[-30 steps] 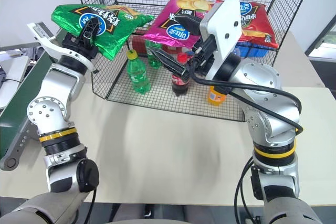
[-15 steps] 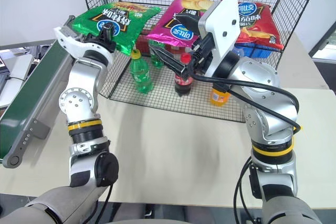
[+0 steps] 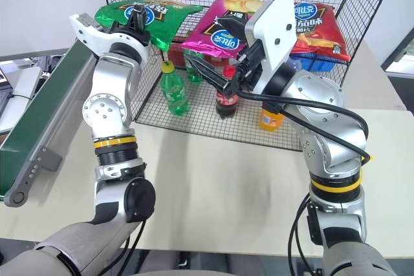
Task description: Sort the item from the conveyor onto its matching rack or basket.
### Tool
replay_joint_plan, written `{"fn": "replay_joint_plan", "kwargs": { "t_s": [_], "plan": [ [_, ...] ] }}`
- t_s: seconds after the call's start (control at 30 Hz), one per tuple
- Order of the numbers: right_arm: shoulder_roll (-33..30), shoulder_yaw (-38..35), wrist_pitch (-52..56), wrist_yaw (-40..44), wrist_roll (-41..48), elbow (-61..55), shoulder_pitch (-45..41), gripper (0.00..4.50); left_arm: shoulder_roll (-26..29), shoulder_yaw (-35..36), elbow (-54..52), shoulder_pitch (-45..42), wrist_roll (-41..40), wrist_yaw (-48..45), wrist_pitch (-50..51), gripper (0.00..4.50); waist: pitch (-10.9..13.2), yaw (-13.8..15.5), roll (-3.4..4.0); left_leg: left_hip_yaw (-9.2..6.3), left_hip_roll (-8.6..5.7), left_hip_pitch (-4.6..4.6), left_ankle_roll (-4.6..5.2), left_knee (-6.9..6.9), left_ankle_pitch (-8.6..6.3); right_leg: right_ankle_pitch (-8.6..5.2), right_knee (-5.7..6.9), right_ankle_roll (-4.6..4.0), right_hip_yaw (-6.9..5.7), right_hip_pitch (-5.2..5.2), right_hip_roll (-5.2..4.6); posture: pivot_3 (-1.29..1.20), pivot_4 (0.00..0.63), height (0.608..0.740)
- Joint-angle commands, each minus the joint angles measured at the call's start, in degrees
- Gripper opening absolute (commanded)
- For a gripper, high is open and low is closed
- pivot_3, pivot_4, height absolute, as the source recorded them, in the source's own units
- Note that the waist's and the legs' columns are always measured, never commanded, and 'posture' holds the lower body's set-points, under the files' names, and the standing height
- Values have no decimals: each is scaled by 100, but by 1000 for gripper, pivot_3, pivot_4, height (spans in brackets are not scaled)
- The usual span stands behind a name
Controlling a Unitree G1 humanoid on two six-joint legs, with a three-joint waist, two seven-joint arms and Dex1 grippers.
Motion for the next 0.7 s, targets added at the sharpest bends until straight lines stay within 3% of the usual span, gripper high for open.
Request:
{"fn": "replay_joint_plan", "kwargs": {
  "t_s": [0.03,0.2,0.3,0.57,0.7],
  "plan": [
    [10,-62,-80,-20,-17,-161,-93,4500,-106,-11,-13,-115,83,41,-179,61,0,-14,0,1,1,1,0,0,0,0,0,0,5,-1,3,0,150,740],
    [13,-60,-76,-23,-19,-149,-112,4500,-134,25,64,-123,49,83,-231,61,0,-13,0,1,1,2,0,-1,0,0,1,0,8,-1,6,0,150,740],
    [17,-57,-79,-27,-26,-143,-117,4500,-133,41,94,-147,20,65,-235,885,0,-7,0,1,0,1,0,0,0,0,1,0,8,0,5,0,150,740],
    [37,-51,-76,-38,-14,-170,-93,4500,-124,22,-179,91,-263,258,96,4456,0,-12,0,3,1,5,0,0,1,0,3,1,11,1,5,0,150,740],
    [62,-35,-98,-18,-10,-179,-56,4500,-9,-27,-582,402,-642,447,596,4488,-1,-13,3,4,2,8,-1,0,1,0,6,1,17,1,6,0,150,740]
  ]
}}
